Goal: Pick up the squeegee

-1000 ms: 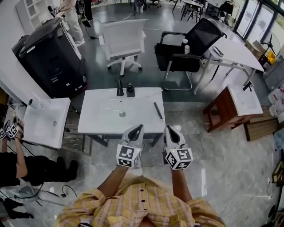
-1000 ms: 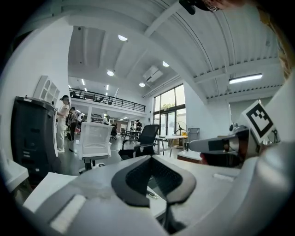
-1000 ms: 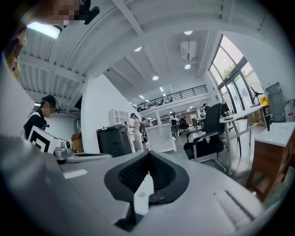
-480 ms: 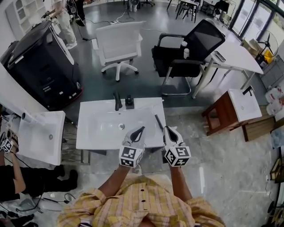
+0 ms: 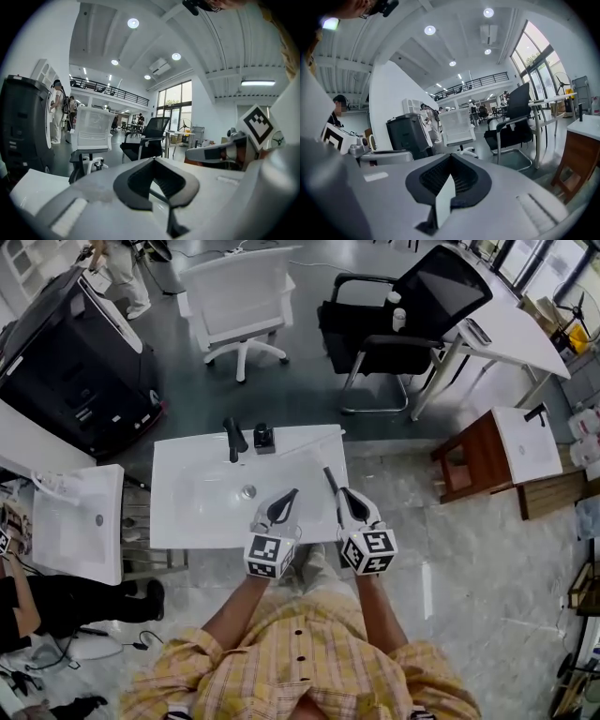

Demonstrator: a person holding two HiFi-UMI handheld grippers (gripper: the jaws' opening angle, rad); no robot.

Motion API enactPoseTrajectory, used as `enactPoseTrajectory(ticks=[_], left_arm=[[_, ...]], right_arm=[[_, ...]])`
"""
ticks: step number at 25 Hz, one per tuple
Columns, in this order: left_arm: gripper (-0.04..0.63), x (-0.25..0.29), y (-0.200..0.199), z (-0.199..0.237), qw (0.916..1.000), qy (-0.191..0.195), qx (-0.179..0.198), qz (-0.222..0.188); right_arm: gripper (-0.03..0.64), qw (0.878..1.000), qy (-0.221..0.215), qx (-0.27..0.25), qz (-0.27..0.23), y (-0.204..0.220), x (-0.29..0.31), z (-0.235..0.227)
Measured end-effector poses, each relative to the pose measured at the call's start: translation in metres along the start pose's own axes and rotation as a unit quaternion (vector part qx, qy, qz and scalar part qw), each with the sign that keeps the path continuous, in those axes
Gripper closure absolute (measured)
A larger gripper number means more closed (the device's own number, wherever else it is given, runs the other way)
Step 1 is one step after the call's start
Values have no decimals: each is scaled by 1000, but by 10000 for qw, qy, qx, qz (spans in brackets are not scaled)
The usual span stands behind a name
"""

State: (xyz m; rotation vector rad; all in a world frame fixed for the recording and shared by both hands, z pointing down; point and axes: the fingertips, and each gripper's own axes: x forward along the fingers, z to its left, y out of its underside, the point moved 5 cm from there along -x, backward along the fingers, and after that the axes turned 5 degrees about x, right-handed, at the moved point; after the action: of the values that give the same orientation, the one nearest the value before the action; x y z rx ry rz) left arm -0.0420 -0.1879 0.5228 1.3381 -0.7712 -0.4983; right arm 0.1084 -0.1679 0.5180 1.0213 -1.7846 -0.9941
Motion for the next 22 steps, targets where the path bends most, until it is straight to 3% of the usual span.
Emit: enactPoseTrajectory(ticks=[22], left_arm=[[598,75,60,5,9966,-92,-262,777]], right_arm=[[617,9840,110,-281,1758,67,101,-76]])
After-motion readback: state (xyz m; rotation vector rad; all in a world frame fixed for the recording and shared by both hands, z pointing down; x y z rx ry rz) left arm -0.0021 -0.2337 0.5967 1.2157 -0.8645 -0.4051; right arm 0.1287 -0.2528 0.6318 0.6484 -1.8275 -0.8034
